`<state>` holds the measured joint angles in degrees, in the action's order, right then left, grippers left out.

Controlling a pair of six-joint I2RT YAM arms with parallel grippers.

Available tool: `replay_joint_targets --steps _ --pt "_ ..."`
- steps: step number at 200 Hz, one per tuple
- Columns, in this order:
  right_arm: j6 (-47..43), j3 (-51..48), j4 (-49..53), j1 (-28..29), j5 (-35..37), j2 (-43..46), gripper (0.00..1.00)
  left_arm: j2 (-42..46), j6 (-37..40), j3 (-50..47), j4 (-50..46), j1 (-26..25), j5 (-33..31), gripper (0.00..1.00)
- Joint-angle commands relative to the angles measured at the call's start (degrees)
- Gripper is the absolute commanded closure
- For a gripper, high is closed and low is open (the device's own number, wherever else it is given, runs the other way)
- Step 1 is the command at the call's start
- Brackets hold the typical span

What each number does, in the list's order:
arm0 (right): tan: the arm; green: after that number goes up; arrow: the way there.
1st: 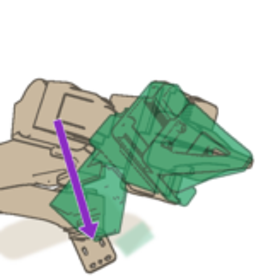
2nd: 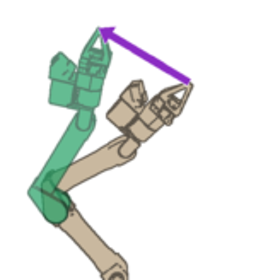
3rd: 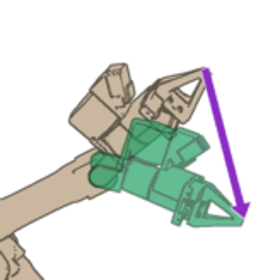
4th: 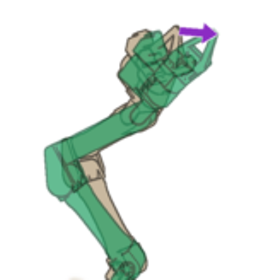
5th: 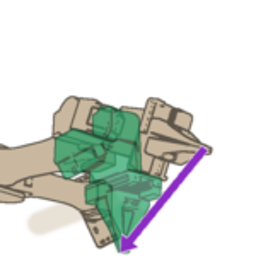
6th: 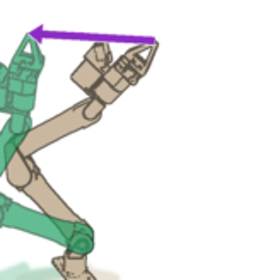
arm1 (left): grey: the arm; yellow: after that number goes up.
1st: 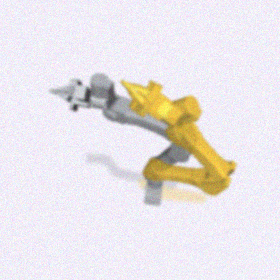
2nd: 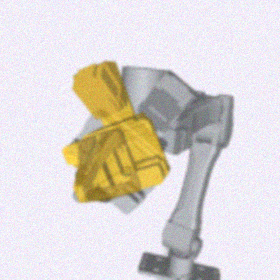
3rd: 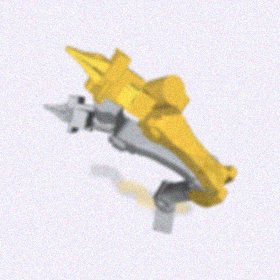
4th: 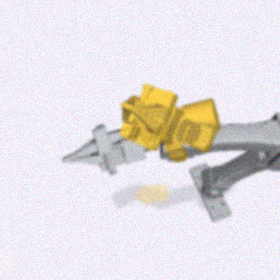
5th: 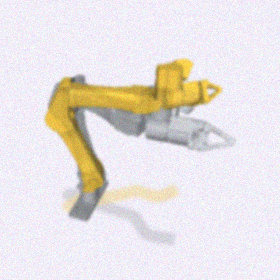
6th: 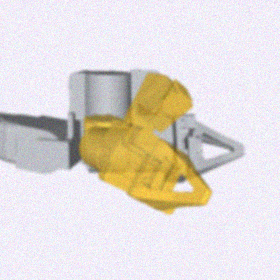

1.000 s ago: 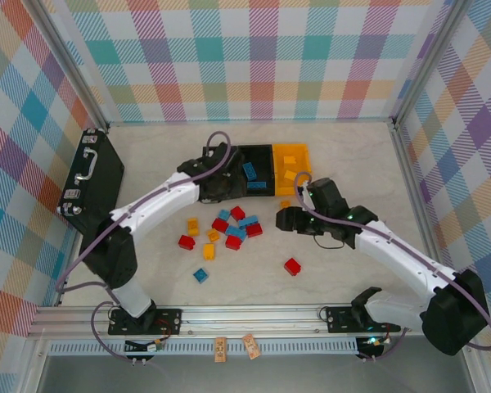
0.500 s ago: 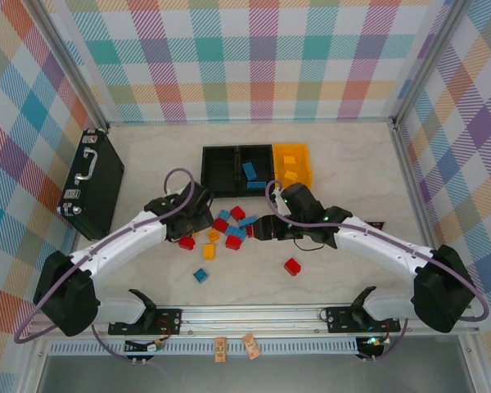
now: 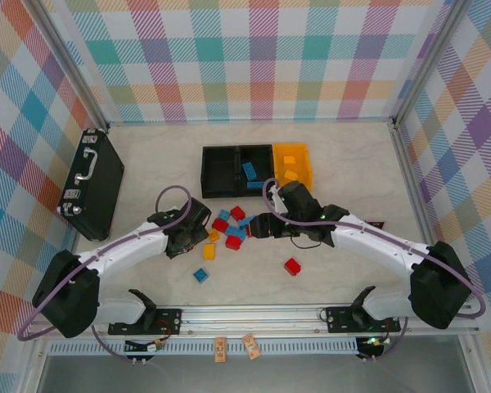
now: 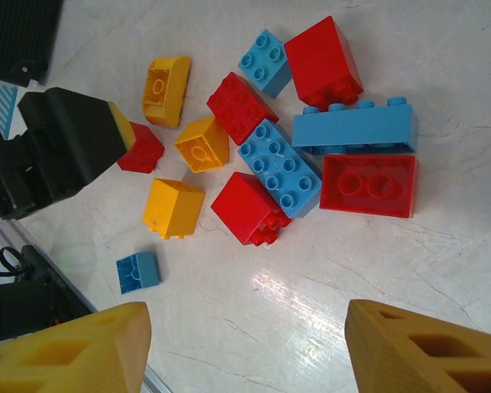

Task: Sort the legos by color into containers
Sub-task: Pick up the lego from the middle-left of the table.

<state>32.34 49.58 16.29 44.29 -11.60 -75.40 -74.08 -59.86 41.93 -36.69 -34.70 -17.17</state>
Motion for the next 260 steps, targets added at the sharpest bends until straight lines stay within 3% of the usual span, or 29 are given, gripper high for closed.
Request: replay_joint_targets --steps 1,64,148,216,260 --pt "0.17 1.66 -0.06 0.28 0.16 -0.28 0.36 -2.12 -1.47 -0.71 2.78 0.82 -1.59 0.18" --pt "-0.21 1.66 0.55 0.27 1.09 -0.25 0.36 -6.45 -2.04 -0.66 2.94 1.83 -3.22 0.28" --pt "0.26 0.75 -0.21 0.27 1.49 -0.19 0.37 -5.12 -2.09 -3.57 1.03 2.53 -3.31 0.44" --pt "0.86 0.30 -0.73 0.27 1.31 0.20 0.37 -3.73 -0.54 -3.76 0.42 3.01 -3.54 0.74" --pt "0.82 -0.19 -0.57 0.27 1.74 0.73 0.37 -1.25 3.28 -0.27 -2.56 2.97 -4.19 0.79"
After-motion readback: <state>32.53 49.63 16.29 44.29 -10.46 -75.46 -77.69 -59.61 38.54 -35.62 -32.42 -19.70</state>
